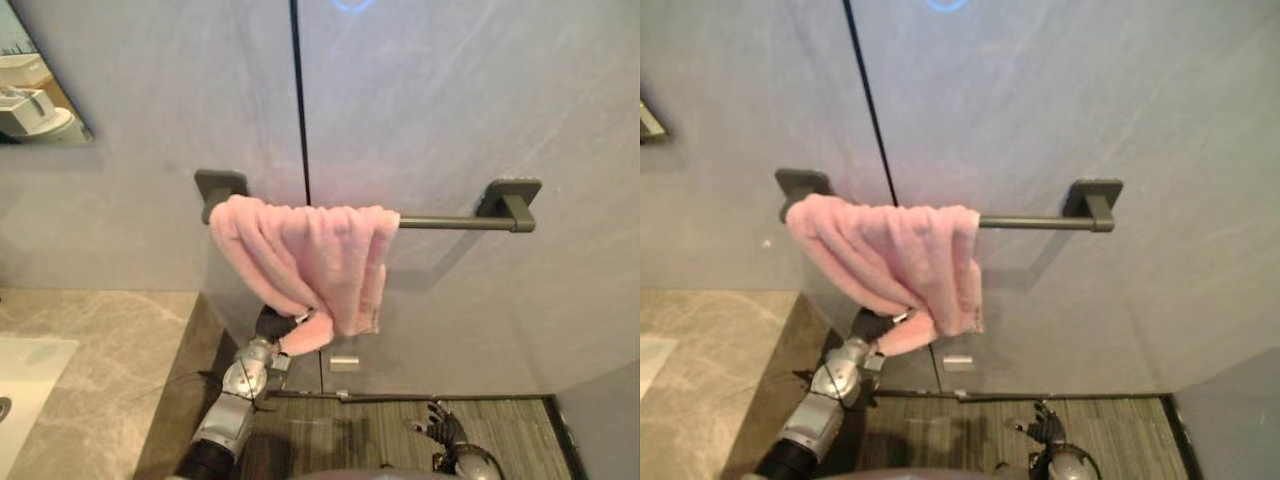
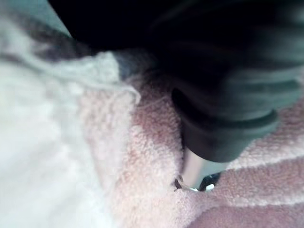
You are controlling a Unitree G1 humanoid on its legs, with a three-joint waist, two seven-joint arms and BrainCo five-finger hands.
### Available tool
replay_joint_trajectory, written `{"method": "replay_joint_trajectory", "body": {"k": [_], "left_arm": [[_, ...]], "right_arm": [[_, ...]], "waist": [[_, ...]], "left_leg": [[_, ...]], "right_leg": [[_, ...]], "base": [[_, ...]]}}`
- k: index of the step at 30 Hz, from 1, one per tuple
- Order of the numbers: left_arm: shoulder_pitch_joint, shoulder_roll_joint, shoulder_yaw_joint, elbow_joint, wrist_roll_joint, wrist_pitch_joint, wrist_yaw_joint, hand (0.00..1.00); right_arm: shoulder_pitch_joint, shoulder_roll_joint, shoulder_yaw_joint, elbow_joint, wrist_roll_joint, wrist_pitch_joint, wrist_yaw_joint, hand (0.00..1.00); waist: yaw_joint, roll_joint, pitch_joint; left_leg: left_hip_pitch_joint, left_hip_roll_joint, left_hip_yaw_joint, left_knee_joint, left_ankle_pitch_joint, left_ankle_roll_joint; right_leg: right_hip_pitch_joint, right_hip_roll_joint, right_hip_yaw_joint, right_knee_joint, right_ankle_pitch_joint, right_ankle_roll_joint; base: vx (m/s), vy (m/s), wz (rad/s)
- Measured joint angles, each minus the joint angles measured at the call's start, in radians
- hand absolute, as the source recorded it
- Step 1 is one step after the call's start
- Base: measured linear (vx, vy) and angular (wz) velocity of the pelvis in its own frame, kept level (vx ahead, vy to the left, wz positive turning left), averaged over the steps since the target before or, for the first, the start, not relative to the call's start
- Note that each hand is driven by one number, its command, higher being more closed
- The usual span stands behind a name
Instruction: Organize washtable
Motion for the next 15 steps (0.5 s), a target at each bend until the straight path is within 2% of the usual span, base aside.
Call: {"method": "replay_joint_trajectory", "body": {"k": [5, 9, 12, 15], "left_arm": [[0.0, -0.001, 0.017, -0.003, 0.001, -0.001, 0.001, 1.0], [0.0, 0.005, 0.029, -0.016, 0.002, 0.0, 0.002, 1.0], [0.004, 0.011, 0.029, -0.032, 0.006, 0.0, 0.001, 1.0], [0.004, 0.015, 0.03, -0.038, 0.005, 0.0, 0.0, 1.0]], "right_arm": [[0.031, -0.028, -0.007, -0.209, -0.027, -0.009, -0.006, 0.0], [0.054, -0.055, -0.011, -0.373, -0.026, -0.032, 0.003, 0.0], [0.062, -0.076, -0.01, -0.457, -0.025, -0.047, 0.012, 0.0], [0.064, -0.091, -0.006, -0.515, -0.024, -0.048, 0.032, 0.0]], "waist": [[-0.003, -0.003, 0.003], [-0.006, -0.002, 0.009], [-0.019, -0.004, 0.01], [-0.02, -0.004, 0.01]], "left_leg": [[-0.003, 0.0, 0.009, 0.002, 0.0, 0.0], [-0.008, 0.001, 0.023, 0.008, 0.0, 0.0], [-0.008, 0.0, 0.024, 0.01, 0.0, 0.0], [-0.013, 0.001, 0.029, 0.014, -0.001, 0.001]], "right_leg": [[-0.015, 0.0, 0.011, 0.012, 0.0, 0.0], [-0.032, 0.001, 0.028, 0.024, 0.002, 0.003], [-0.034, 0.001, 0.03, 0.029, 0.002, 0.003], [-0.044, 0.001, 0.039, 0.038, 0.001, 0.004]], "base": [[-0.06, -0.029, -0.06], [-0.07, -0.027, -0.12], [-0.05, -0.029, -0.02], [-0.04, -0.021, -0.05]]}}
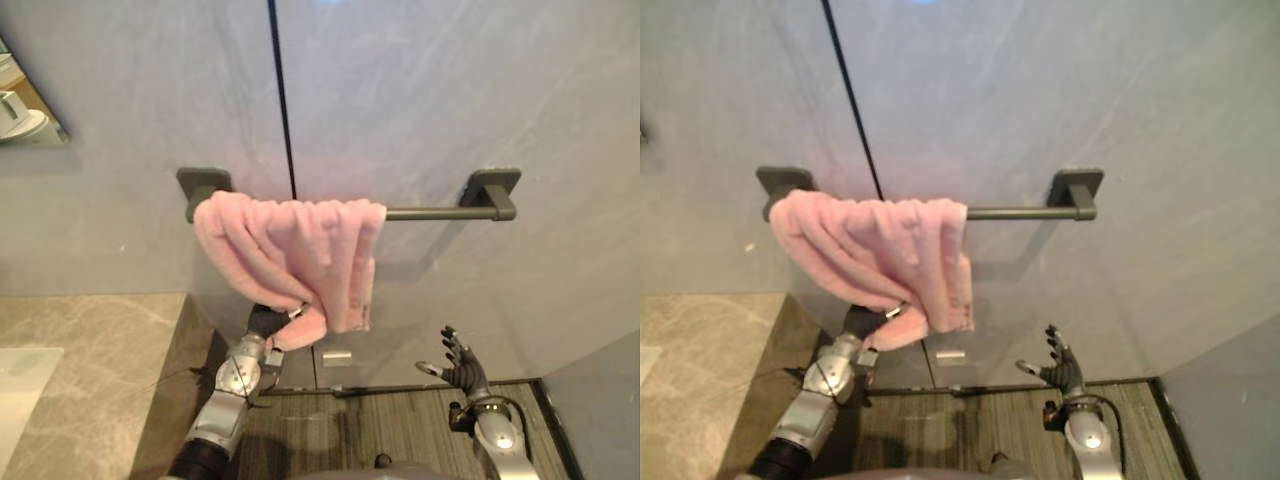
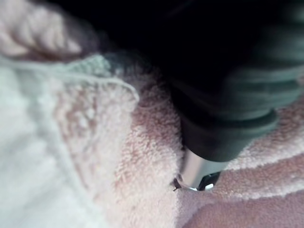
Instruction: Organize washtable
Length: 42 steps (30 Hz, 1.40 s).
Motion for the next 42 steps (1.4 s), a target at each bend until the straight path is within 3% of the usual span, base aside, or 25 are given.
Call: {"method": "replay_joint_trajectory", "body": {"k": [9, 21, 27, 32, 42], "left_arm": [[0.001, 0.003, -0.004, -0.085, -0.012, -0.002, -0.009, 1.0], [0.001, 0.004, -0.059, -0.151, -0.04, -0.013, -0.035, 1.0], [0.001, 0.005, -0.09, -0.153, -0.04, -0.013, -0.05, 1.0], [0.001, 0.002, -0.101, -0.153, -0.041, -0.013, -0.05, 1.0], [0.001, -0.018, -0.131, -0.154, -0.059, -0.014, -0.049, 1.0]], "right_arm": [[-0.014, -0.066, 0.063, -0.163, 0.002, -0.039, 0.05, 0.0], [-0.144, -0.132, 0.244, -0.212, 0.072, -0.065, 0.104, 0.0], [-0.19, -0.135, 0.301, -0.212, 0.086, -0.066, 0.111, 0.0], [-0.245, -0.133, 0.364, -0.211, 0.085, -0.066, 0.119, 0.0], [-0.317, -0.091, 0.366, -0.128, 0.082, -0.067, 0.075, 0.0]], "waist": [[0.002, -0.003, 0.002], [0.026, -0.015, 0.002], [0.047, -0.018, 0.0], [0.05, -0.023, -0.001], [0.051, -0.033, -0.001]], "left_leg": [[-0.007, 0.0, -0.001, 0.024, -0.007, 0.006], [-0.022, -0.002, -0.029, 0.038, -0.006, 0.006], [-0.023, -0.001, -0.037, 0.04, -0.005, 0.006], [-0.025, -0.001, -0.052, 0.041, -0.004, 0.007], [-0.046, -0.001, -0.069, 0.041, 0.0, 0.008]], "right_leg": [[-0.003, -0.001, 0.014, 0.022, -0.002, 0.002], [-0.003, -0.005, -0.006, 0.034, -0.005, 0.004], [0.004, -0.006, -0.013, 0.034, -0.005, 0.004], [0.009, -0.006, -0.023, 0.033, -0.006, 0.002], [0.002, -0.008, -0.043, 0.025, -0.007, 0.002]], "base": [[-0.05, -0.018, -0.03], [-0.03, -0.017, 0.06], [-0.01, -0.009, 0.05], [-0.03, -0.016, 0.07], [-0.01, -0.011, 0.05]]}}
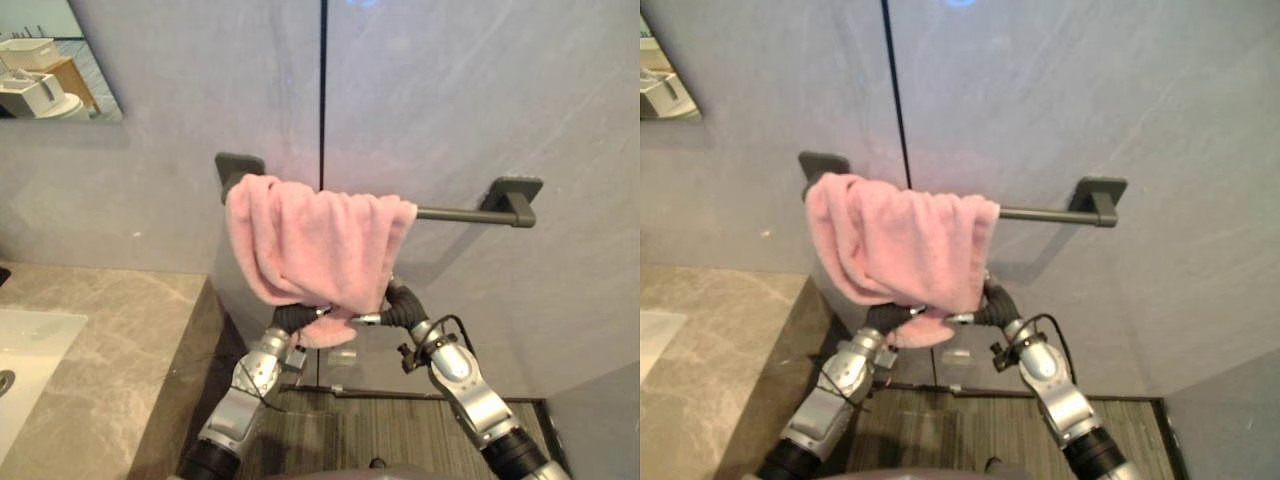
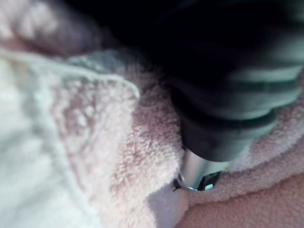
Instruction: Organize washtable
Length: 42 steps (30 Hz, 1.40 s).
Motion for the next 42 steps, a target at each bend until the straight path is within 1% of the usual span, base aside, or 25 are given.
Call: {"method": "replay_joint_trajectory", "body": {"k": [3, 4, 6, 10, 13, 17, 22, 25, 30, 33, 38, 42], "left_arm": [[-0.001, -0.011, -0.005, -0.015, 0.0, 0.0, 0.0, 1.0], [-0.001, -0.01, -0.007, -0.02, 0.0, 0.0, 0.0, 1.0], [-0.001, -0.012, -0.008, -0.033, -0.001, -0.002, 0.001, 1.0], [-0.002, -0.019, -0.009, -0.035, -0.001, -0.016, 0.004, 1.0], [-0.005, -0.02, -0.01, -0.035, -0.001, -0.017, 0.008, 1.0], [-0.015, -0.02, -0.009, -0.035, -0.001, -0.017, 0.022, 1.0], [-0.021, -0.021, -0.008, -0.035, -0.001, -0.017, 0.022, 1.0], [-0.021, -0.032, -0.005, -0.036, -0.001, -0.017, 0.022, 1.0], [-0.021, -0.049, -0.003, -0.048, 0.0, -0.017, 0.02, 1.0], [-0.021, -0.056, -0.003, -0.073, 0.0, -0.017, 0.018, 1.0], [-0.022, -0.088, 0.003, -0.078, 0.0, -0.018, -0.001, 1.0], [-0.021, -0.089, 0.003, -0.115, 0.0, -0.018, -0.021, 1.0]], "right_arm": [[-0.027, 0.024, 0.0, 0.047, 0.0, 0.001, -0.019, 0.0], [-0.031, 0.028, 0.0, 0.053, 0.0, 0.002, -0.019, 1.0], [-0.048, 0.045, 0.001, 0.086, 0.0, 0.004, -0.019, 1.0], [-0.057, 0.063, 0.008, 0.094, 0.001, 0.006, -0.021, 1.0], [-0.088, 0.068, 0.019, 0.129, 0.002, 0.008, -0.021, 1.0], [-0.091, 0.074, 0.021, 0.129, 0.002, 0.008, -0.021, 1.0], [-0.091, 0.084, 0.017, 0.127, 0.003, 0.008, -0.019, 1.0], [-0.086, 0.101, -0.006, 0.123, 0.002, 0.008, -0.018, 1.0], [-0.042, 0.11, -0.045, 0.068, 0.0, 0.002, -0.017, 1.0], [-0.016, 0.119, -0.068, 0.026, -0.001, -0.003, -0.017, 1.0], [0.02, 0.135, -0.111, -0.026, -0.008, -0.011, -0.016, 1.0], [0.055, 0.138, -0.133, -0.089, -0.035, -0.018, -0.016, 1.0]], "waist": [[0.001, -0.002, -0.001], [0.001, -0.002, -0.001], [0.003, -0.005, -0.002], [0.004, -0.006, -0.003], [0.005, -0.008, -0.004], [0.01, -0.009, -0.005], [0.01, -0.012, -0.007], [0.01, -0.012, -0.007], [0.01, -0.012, -0.007], [0.004, -0.012, -0.007], [0.0, -0.01, -0.006], [-0.002, -0.009, -0.006]], "left_leg": [[-0.008, 0.0, -0.003, 0.001, 0.0, 0.0], [-0.012, 0.0, -0.006, 0.002, 0.0, 0.0], [-0.016, 0.0, -0.012, 0.004, 0.0, 0.0], [-0.026, 0.001, -0.018, 0.012, 0.0, 0.0], [-0.029, 0.001, -0.022, 0.016, 0.0, 0.0], [-0.031, 0.001, -0.024, 0.017, 0.0, 0.0], [-0.031, 0.001, -0.024, 0.017, 0.0, 0.0], [-0.03, 0.001, -0.023, 0.017, 0.0, 0.0], [-0.026, 0.001, -0.02, 0.018, 0.0, 0.0], [-0.013, 0.001, -0.013, 0.014, 0.0, 0.0], [0.007, 0.002, 0.001, 0.007, -0.001, 0.0], [0.012, 0.001, 0.006, 0.003, -0.001, 0.0]], "right_leg": [[-0.003, 0.0, -0.003, -0.003, 0.0, 0.0], [-0.005, 0.0, -0.005, -0.004, 0.0, 0.0], [-0.004, 0.0, -0.012, -0.007, 0.0, 0.0], [-0.005, 0.0, -0.018, -0.009, 0.0, 0.0], [-0.005, 0.0, -0.021, -0.009, 0.001, -0.001], [-0.005, 0.0, -0.023, -0.009, 0.001, -0.001], [-0.005, 0.0, -0.023, -0.009, 0.001, -0.001], [-0.004, 0.0, -0.022, -0.009, 0.001, -0.001], [-0.003, 0.0, -0.019, -0.009, 0.001, -0.001], [0.002, 0.0, -0.012, -0.007, 0.001, -0.001], [0.011, 0.001, 0.0, -0.003, 0.001, -0.001], [0.01, 0.001, 0.004, -0.003, 0.001, 0.0]], "base": [[-0.01, -0.007, 0.03], [-0.01, -0.014, 0.09], [-0.01, -0.017, 0.08], [-0.01, -0.013, 0.06], [-0.03, -0.013, 0.03], [-0.01, -0.003, 0.0], [0.0, 0.0, 0.0], [0.0, 0.0, 0.0], [0.0, 0.0, 0.0], [-0.01, -0.001, -0.07], [-0.03, 0.001, -0.07], [-0.02, -0.001, -0.03]]}}
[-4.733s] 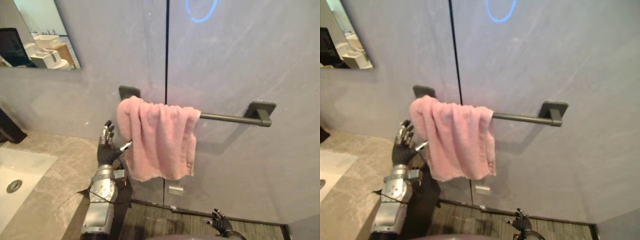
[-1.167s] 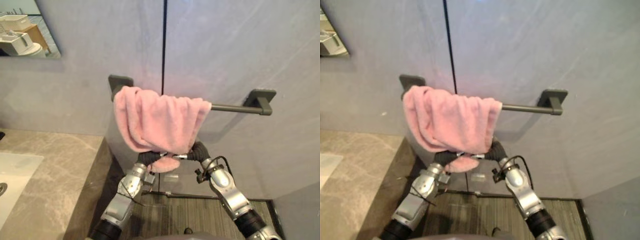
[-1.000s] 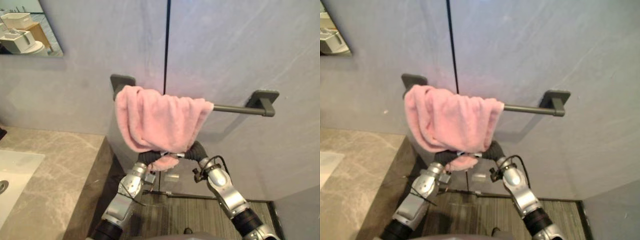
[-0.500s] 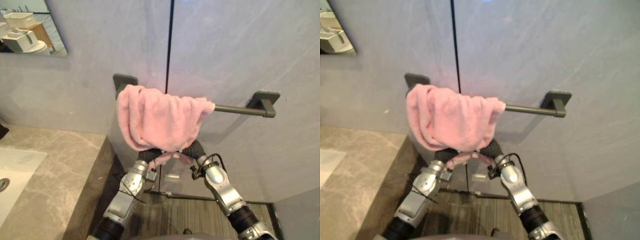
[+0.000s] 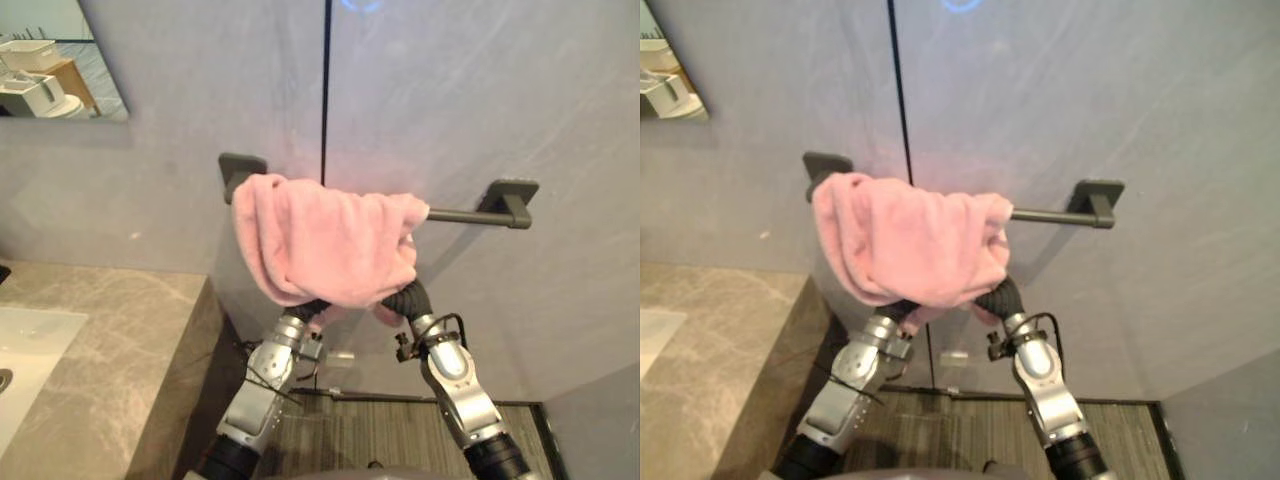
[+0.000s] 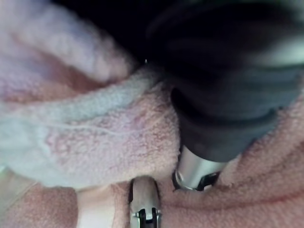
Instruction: Organize washtable
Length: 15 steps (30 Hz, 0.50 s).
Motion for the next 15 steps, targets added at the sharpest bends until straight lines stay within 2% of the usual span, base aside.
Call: {"method": "replay_joint_trajectory", "body": {"k": [7, 15], "left_arm": [[0.0, -0.019, -0.001, -0.01, 0.0, 0.0, -0.016, 1.0], [0.002, -0.019, -0.001, -0.01, 0.0, 0.0, -0.034, 1.0]], "right_arm": [[0.03, 0.018, -0.033, -0.032, -0.01, -0.018, 0.002, 1.0], [0.071, 0.018, -0.048, -0.065, -0.043, -0.02, 0.002, 1.0]], "waist": [[-0.003, 0.007, 0.003], [-0.006, 0.039, 0.009]], "left_leg": [[0.012, -0.001, 0.006, -0.005, 0.0, 0.0], [0.013, 0.0, 0.006, -0.005, 0.0, 0.0]], "right_leg": [[0.0, 0.0, 0.004, -0.001, 0.0, 0.0], [0.001, 0.0, 0.004, 0.0, 0.0, 0.001]], "base": [[0.0, 0.001, -0.03], [-0.01, -0.004, 0.0]]}}
